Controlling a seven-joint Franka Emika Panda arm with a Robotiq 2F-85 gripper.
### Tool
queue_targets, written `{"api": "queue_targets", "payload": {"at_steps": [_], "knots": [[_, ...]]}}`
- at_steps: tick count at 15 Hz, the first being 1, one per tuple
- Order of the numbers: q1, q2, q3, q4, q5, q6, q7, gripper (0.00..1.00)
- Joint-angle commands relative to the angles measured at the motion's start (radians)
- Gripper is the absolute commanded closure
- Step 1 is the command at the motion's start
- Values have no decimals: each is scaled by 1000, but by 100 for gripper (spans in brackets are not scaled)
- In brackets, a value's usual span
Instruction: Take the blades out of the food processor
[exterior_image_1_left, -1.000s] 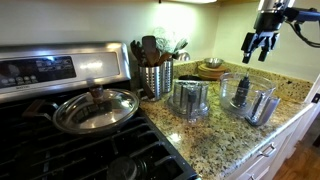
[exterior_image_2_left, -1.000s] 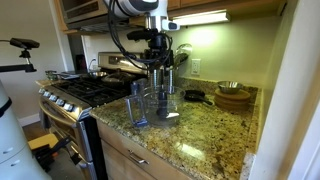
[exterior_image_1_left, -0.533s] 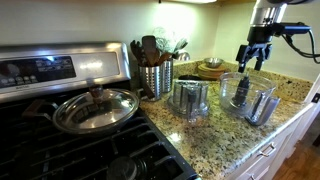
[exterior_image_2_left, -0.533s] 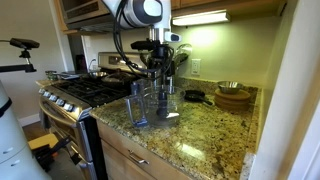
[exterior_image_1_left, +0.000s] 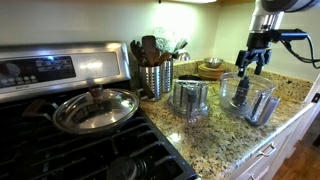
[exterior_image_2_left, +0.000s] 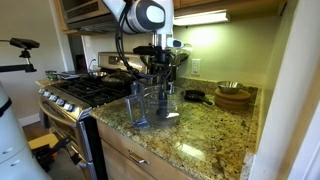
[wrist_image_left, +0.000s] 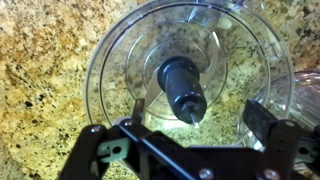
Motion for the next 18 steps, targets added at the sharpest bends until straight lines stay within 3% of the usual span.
{"api": "queue_targets", "payload": {"at_steps": [1, 7, 13, 18], "knots": [[-9, 0, 8, 2, 0, -2, 0, 0], [-12, 49, 6, 19, 5, 7, 19, 0], [-14, 76, 5, 11, 19, 92, -1, 0], [-19, 80, 0, 10, 41, 77, 7, 0]]}}
